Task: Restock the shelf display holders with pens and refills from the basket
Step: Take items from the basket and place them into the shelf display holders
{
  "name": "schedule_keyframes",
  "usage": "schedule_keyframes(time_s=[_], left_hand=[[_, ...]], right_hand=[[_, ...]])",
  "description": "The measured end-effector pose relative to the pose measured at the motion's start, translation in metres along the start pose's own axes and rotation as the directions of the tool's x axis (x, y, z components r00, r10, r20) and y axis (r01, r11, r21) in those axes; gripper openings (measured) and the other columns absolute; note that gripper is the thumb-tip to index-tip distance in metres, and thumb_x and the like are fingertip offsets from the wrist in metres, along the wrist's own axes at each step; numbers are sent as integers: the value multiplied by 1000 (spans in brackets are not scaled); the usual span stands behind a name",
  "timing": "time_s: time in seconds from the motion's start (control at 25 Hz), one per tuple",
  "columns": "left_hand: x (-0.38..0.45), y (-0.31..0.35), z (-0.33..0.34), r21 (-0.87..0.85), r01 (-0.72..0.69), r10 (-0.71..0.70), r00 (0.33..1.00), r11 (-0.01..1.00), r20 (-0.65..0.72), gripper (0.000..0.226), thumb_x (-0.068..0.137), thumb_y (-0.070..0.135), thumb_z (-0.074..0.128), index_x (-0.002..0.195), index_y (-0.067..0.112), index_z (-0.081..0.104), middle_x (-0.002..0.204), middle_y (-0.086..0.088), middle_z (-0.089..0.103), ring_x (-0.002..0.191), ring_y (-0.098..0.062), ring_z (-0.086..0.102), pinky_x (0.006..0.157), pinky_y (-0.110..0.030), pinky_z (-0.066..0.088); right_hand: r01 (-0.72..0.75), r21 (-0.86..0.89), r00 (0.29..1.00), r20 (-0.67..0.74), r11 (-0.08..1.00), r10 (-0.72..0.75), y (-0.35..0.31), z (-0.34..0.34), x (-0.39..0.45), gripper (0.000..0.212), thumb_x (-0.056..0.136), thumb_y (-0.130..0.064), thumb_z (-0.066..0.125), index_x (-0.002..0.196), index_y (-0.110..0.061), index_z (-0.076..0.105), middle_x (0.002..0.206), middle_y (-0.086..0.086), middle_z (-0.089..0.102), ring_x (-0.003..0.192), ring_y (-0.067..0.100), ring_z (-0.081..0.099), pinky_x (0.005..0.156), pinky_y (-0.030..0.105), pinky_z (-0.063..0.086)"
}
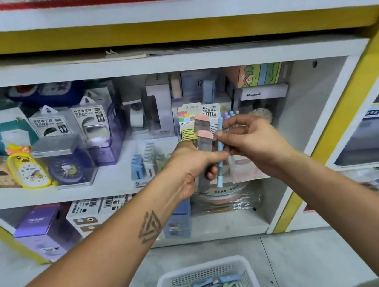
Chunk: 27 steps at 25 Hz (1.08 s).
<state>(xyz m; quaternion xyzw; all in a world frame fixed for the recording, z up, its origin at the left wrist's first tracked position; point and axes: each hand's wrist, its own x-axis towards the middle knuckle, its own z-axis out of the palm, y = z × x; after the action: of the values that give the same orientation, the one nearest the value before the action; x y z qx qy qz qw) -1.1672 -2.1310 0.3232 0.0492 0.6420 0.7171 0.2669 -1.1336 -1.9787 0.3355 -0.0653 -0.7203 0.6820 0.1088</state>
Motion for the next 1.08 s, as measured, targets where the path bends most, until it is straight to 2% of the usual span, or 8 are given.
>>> schedule_keyframes(time_s=[0.16,0.28,0.4,0.48,0.6,0.68,0.8,1.08], left_hand=[[17,15,4,-263,-28,10,998,964,-67,28,77,-6,75,104,-9,67,88,-24,69,54,-22,60,49,-27,50],[24,20,5,-369,-26,0,997,929,-71,33,77,1,78,106,-7,64,74,-19,67,54,-22,58,51,-30,53],[25,21,12,-335,-17,-11,997,942,-83,16,83,5,74,96,2,66,65,-9,61,47,-14,47,41,-21,38],[21,23,15,-339,76,-86,996,938,-17,8,87,11,68,85,7,62,64,-8,55,49,-16,45,42,-21,36],[15,26,16,-410,159,-138,987,898,80,6,89,11,52,83,9,53,69,-12,52,57,-21,47,51,-26,41],[12,27,16,-443,170,-135,985,880,110,7,91,6,45,94,6,52,74,-16,55,63,-25,54,54,-31,49],[13,22,14,-432,170,-130,984,886,121,15,99,1,43,106,-4,56,83,-21,66,76,-30,66,65,-36,59],[21,12,3,-394,97,-63,993,914,97,22,96,-3,50,114,-11,60,106,-32,69,84,-35,73,76,-42,61]], right_hand=[[-94,-57,981,166,994,103,-3,-6,-1,28,88,-19,73,112,-5,64,93,11,76,83,28,73,75,35,59],[-125,-27,957,262,992,127,-3,-14,-8,27,88,-2,71,112,0,60,85,20,72,67,26,69,63,30,58],[6,-55,1000,-8,998,-6,-10,-36,-3,11,89,7,63,97,1,68,71,15,69,53,17,60,54,25,51],[91,-81,966,-235,993,-108,-19,-58,1,12,91,3,61,92,-2,72,68,11,67,51,15,55,52,24,45],[205,-144,910,-337,968,-242,-25,-82,3,6,92,-13,70,92,-8,73,61,-5,65,51,7,52,50,19,43],[220,-342,900,-290,913,-326,-22,-85,5,8,91,-21,72,92,-14,73,61,-12,64,53,3,52,52,19,43],[172,-655,915,-169,736,-365,-8,-77,14,15,95,-26,67,100,-14,73,78,-3,69,64,10,55,65,28,48],[277,-749,903,-10,602,-429,18,-58,42,19,95,-16,65,84,-2,69,75,10,63,64,28,56,63,41,49]])
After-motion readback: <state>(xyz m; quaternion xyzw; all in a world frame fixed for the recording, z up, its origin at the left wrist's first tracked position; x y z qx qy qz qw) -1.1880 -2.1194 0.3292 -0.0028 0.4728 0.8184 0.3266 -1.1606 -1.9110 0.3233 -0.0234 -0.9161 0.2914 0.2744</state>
